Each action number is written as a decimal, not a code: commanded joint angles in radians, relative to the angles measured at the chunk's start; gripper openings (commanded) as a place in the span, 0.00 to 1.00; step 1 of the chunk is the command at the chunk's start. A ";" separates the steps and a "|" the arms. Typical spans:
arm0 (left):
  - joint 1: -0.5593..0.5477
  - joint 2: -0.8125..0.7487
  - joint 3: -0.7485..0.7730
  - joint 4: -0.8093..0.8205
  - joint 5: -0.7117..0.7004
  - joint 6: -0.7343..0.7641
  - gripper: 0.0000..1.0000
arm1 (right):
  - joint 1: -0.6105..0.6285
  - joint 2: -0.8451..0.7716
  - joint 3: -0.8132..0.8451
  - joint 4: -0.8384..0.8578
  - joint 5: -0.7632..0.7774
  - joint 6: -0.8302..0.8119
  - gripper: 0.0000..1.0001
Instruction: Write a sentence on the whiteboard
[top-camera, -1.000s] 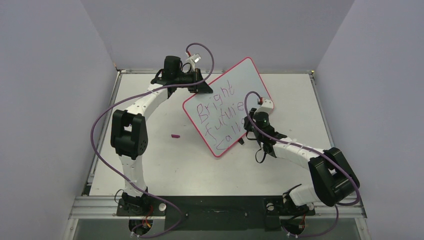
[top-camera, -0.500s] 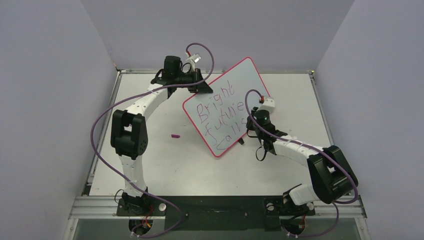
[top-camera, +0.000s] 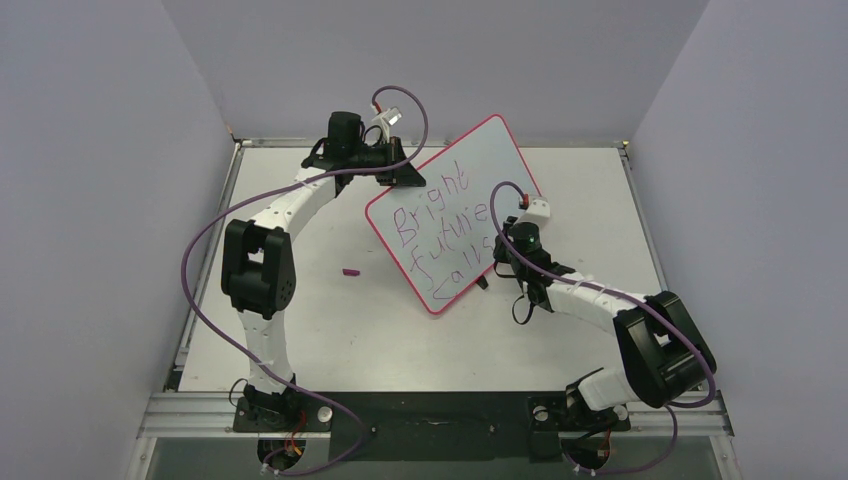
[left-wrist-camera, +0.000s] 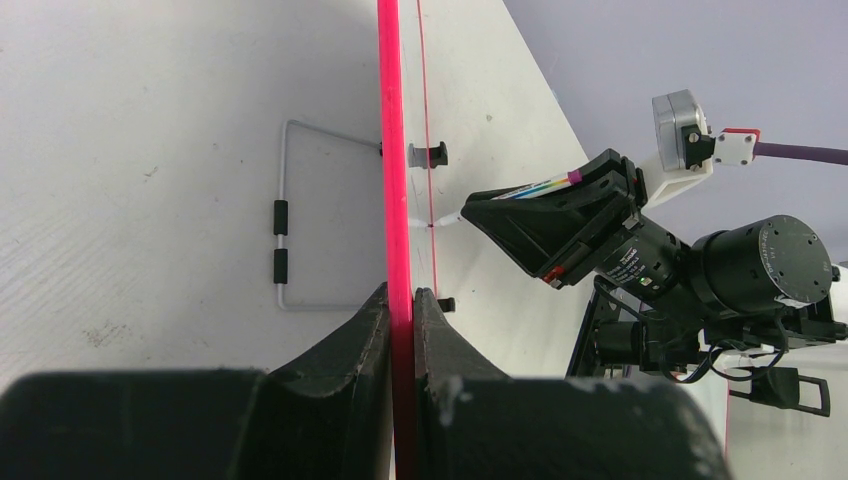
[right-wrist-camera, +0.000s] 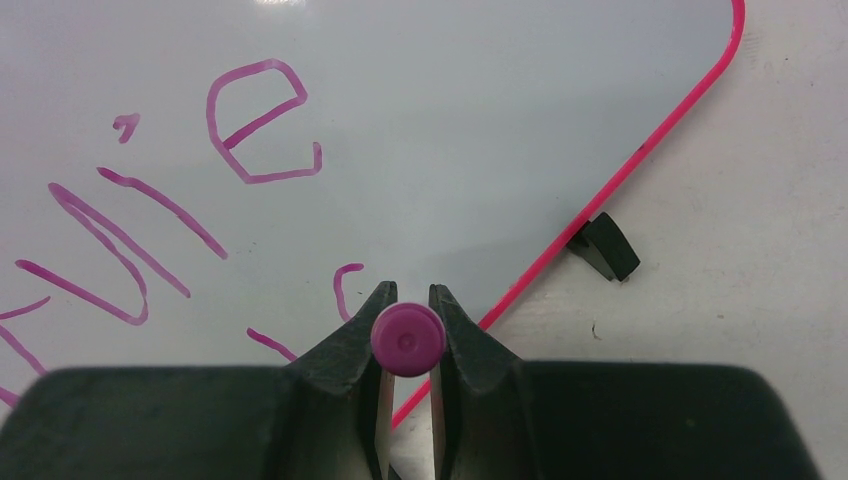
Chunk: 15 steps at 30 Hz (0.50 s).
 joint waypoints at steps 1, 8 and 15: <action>-0.009 -0.074 0.013 0.100 0.048 0.042 0.00 | 0.024 0.007 -0.019 0.006 -0.056 0.041 0.00; -0.009 -0.075 0.012 0.101 0.047 0.042 0.00 | 0.035 -0.018 -0.021 0.013 -0.077 0.053 0.00; -0.009 -0.077 0.011 0.100 0.048 0.043 0.00 | 0.036 -0.042 -0.023 0.013 -0.094 0.066 0.00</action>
